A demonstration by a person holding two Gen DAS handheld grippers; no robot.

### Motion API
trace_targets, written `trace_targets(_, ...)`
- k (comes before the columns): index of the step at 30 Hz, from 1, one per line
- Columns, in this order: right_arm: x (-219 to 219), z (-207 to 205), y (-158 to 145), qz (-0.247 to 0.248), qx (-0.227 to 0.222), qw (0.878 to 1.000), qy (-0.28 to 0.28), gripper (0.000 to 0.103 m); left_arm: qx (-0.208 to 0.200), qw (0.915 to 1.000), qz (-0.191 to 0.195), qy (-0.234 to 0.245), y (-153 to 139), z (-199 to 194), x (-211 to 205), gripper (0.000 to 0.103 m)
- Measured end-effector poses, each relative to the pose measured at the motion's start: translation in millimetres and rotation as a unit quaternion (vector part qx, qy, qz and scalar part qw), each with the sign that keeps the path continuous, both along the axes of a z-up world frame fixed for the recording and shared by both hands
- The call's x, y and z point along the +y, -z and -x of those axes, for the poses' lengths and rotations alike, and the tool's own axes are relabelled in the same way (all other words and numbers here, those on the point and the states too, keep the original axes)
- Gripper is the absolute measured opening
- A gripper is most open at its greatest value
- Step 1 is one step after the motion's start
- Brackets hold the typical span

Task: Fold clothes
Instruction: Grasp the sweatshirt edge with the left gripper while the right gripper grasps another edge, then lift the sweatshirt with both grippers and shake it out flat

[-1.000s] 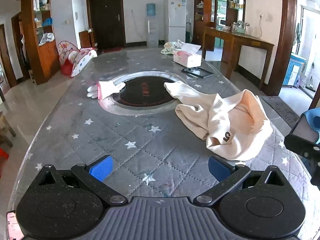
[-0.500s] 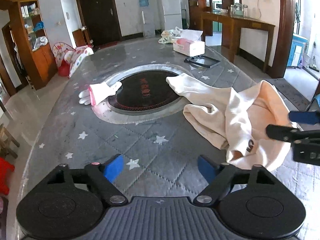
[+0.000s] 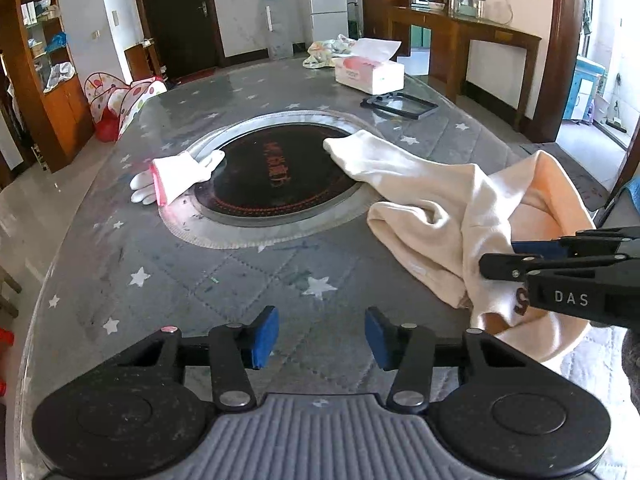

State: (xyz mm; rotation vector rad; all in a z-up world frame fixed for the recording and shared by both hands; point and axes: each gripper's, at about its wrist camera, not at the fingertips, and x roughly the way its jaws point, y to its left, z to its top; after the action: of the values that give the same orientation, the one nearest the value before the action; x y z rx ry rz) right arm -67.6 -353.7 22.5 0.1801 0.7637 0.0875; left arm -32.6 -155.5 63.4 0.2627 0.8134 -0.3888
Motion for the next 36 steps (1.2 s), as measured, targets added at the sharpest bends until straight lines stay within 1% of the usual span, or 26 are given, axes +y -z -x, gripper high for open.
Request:
trace_targets(3,3.2,2.6,-1.0,-0.003,-0.006,1.000,-0.004,0.008,0.000,1.0000,0.003,-0.007,0.2,-2.0,5.9,0.051)
trace_targets(6,6.3,8.5,-4.6,-0.011,-0.016,1.000,-0.011,0.007,0.000,0.9999,0.007,-0.012,-0.9,-3.1,10.9,0.051)
trace_targets(9,15.8,15.9,-8.6,-0.016,-0.024,0.999,-0.030,0.007,-0.004,0.9999,0.011,-0.010,-4.5,-1.1,13.4,0.051)
trace_targets(12,32.9,25.1,-10.5,-0.016,-0.028,0.997,-0.065,0.006,-0.010,0.9998,0.017,-0.005,-10.8,4.4,15.6,0.051)
trace_targets(18,69.9,47.4,-9.9,-0.022,-0.023,0.991,-0.133,0.006,-0.016,0.9991,0.030,0.025,-21.4,19.4,16.0,0.051)
trace_targets(22,95.5,65.9,-10.2,-0.030,-0.022,0.983,-0.178,0.006,0.000,0.9981,0.036,0.049,-18.0,29.5,14.1,0.052)
trace_targets(25,102.1,77.4,-13.5,-0.027,-0.023,0.981,-0.191,0.010,0.004,0.9984,0.032,0.047,-12.0,33.8,15.9,0.052)
trace_targets(26,102.8,81.4,-15.1,-0.027,-0.024,0.980,-0.194,0.014,0.007,0.9986,0.031,0.043,-9.5,34.3,17.8,0.052)
trace_targets(29,91.1,95.3,-25.6,-0.030,-0.039,0.981,-0.187,0.014,0.015,0.9988,0.032,0.033,-4.0,34.1,25.0,0.052)
trace_targets(32,66.4,108.5,-41.5,-0.022,-0.057,0.985,-0.160,0.015,0.022,0.9985,0.040,0.029,-2.3,35.4,30.0,0.052)
trace_targets(36,31.4,110.3,-56.1,-0.002,-0.073,0.993,-0.094,0.015,0.024,0.9980,0.045,0.037,-4.0,40.7,27.8,0.054)
